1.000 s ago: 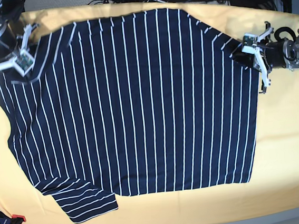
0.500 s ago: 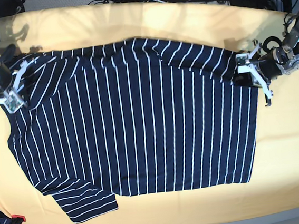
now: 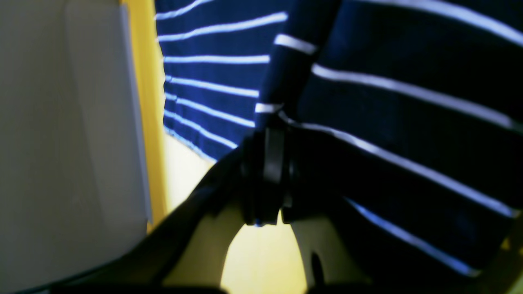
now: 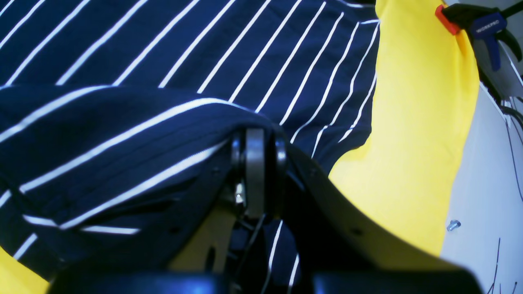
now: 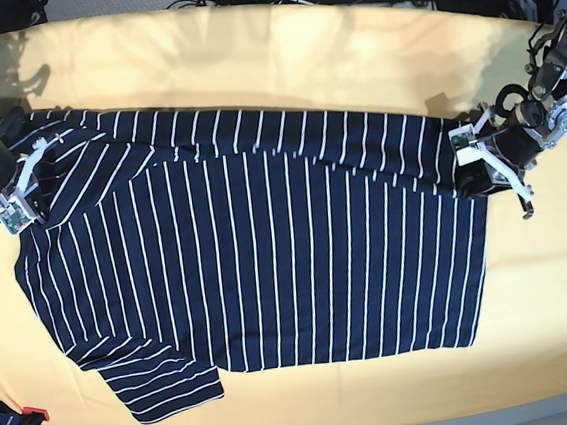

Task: Fold the T-shirt properly
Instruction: 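Drag the grasped shirt edge toward the robot with both grippers, then hold the shirt edge with both grippers and adjust the grip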

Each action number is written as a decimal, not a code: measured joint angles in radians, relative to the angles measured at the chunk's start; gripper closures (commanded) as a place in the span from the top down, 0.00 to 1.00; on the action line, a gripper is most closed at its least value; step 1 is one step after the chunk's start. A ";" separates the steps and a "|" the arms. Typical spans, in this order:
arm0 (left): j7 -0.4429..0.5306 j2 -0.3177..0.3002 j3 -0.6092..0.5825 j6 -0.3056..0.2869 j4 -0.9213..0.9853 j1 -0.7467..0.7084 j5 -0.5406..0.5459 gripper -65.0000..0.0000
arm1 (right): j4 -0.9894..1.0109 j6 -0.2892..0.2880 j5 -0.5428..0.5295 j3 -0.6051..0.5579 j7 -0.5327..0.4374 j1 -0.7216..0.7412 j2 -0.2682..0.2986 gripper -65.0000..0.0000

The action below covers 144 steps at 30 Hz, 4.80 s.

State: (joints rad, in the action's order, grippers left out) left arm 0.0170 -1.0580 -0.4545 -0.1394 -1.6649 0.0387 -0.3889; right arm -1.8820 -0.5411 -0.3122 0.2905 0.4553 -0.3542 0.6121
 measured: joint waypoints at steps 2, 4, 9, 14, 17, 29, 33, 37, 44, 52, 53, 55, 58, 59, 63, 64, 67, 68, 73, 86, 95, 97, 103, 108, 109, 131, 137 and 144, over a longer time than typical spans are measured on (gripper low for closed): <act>0.000 0.008 0.000 0.005 0.000 0.000 0.020 0.00 | 0.000 0.036 0.000 0.000 0.001 -0.001 0.000 0.00; -0.002 0.016 0.000 0.004 0.000 0.000 0.026 0.00 | 0.000 0.070 0.001 0.000 0.001 0.000 0.000 0.00; -0.061 0.030 0.000 0.004 0.000 0.000 0.045 0.00 | 0.000 0.127 0.001 0.000 0.015 0.000 0.000 0.00; -0.103 0.034 0.000 0.086 0.000 -0.003 0.052 0.00 | 0.000 0.225 0.001 0.000 0.016 0.000 0.000 0.00; -0.119 0.035 0.000 0.125 0.000 0.000 0.088 0.00 | 0.000 0.169 0.000 0.000 0.017 0.000 0.000 0.00; -0.113 0.035 0.000 0.119 0.000 0.000 0.132 0.18 | 0.000 0.153 -0.002 -0.001 0.016 0.006 0.000 0.11; -0.115 0.035 0.000 0.212 0.000 0.014 0.142 0.57 | 0.000 0.193 0.002 0.000 0.009 0.059 0.000 0.61; -0.142 0.035 0.000 0.232 0.000 0.017 0.173 0.57 | 0.000 0.254 0.005 0.000 0.021 0.075 0.000 0.62; -0.149 0.019 0.000 0.118 -0.003 0.014 0.173 0.57 | -0.002 -0.041 -0.012 0.000 0.100 0.071 0.000 0.62; -0.114 -0.074 0.000 -0.333 -0.035 0.010 0.214 0.57 | -0.003 -0.158 -0.057 -0.001 0.193 -0.068 0.077 0.62; -0.098 -0.085 0.000 -0.374 -0.035 0.011 0.217 0.57 | -0.003 -0.156 -0.058 -0.001 0.197 -0.087 0.087 0.62; -0.077 -0.095 0.000 -0.443 -0.035 0.011 0.214 0.57 | -0.003 -0.157 -0.059 -0.001 0.201 -0.118 0.100 0.62; -0.061 -0.097 0.000 -0.449 -0.035 0.008 0.201 0.57 | -0.003 -0.157 -0.044 0.000 0.204 -0.161 0.101 0.62; -0.058 -0.097 0.000 -0.436 -0.035 0.008 0.199 0.57 | -0.003 -0.159 -0.047 -0.001 0.203 -0.176 0.101 0.62; -0.042 -0.094 0.000 -0.362 -0.035 0.006 0.160 0.57 | -0.003 -0.131 -0.051 -0.001 0.201 -0.204 0.100 0.62; -0.043 -0.092 0.000 -0.358 -0.035 0.006 0.154 0.57 | -0.003 -0.129 -0.051 -0.001 0.201 -0.205 0.100 0.62; 0.013 -0.089 0.000 -0.359 -0.016 0.006 0.121 0.57 | -0.003 -0.118 -0.052 -0.001 0.200 -0.206 0.100 0.62; 0.020 -0.084 0.000 -0.366 -0.003 0.006 0.101 0.57 | -0.003 -0.116 -0.051 -0.001 0.201 -0.205 0.100 0.62; 0.101 -0.081 -0.018 -0.395 0.048 0.012 0.058 0.57 | -0.003 -0.114 -0.051 0.000 0.219 -0.205 0.100 0.62; 0.131 -0.131 -0.050 -0.475 0.021 0.022 -0.015 0.57 | -0.003 -0.109 -0.053 -0.001 0.219 -0.205 0.100 0.62; 0.114 -0.098 -0.054 -0.399 0.023 0.019 -0.055 0.11 | -0.003 -0.102 -0.055 -0.001 0.229 -0.205 0.100 0.62; 0.109 -0.077 -0.056 -0.386 0.025 0.019 -0.046 0.01 | -0.003 -0.103 -0.054 -0.001 0.262 -0.205 0.100 0.62; 0.112 -0.068 -0.056 -0.359 0.025 0.019 -0.045 0.00 | -0.003 -0.133 -0.044 0.000 0.351 -0.205 0.101 0.62; 0.110 -0.077 -0.060 -0.324 0.025 0.019 -0.045 0.00 | -0.002 -0.133 0.053 -0.001 0.323 -0.206 0.114 0.62; 0.110 -0.079 -0.060 -0.324 0.025 0.019 -0.045 0.00 | 0.000 -0.133 0.069 -0.001 0.306 -0.208 0.121 0.62; 0.107 -0.081 -0.060 -0.324 0.025 0.019 -0.045 0.00 | 0.193 -0.048 0.233 -0.001 0.002 -0.193 0.133 0.00; 0.125 -0.134 -0.062 -0.324 0.023 0.016 -0.045 0.00 | 0.155 -0.085 0.111 -0.001 0.056 -0.182 0.208 0.00; 0.201 -0.219 -0.062 -0.376 -0.025 0.017 -0.039 0.00 | 0.146 -0.160 -0.082 -0.001 0.159 -0.183 0.294 0.00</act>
State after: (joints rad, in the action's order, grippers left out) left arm 0.2176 -1.2774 -0.5163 -0.5152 -1.6901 0.0555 -0.4274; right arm -1.7355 -0.7010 -0.3943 0.2897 0.6144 -0.5377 0.9062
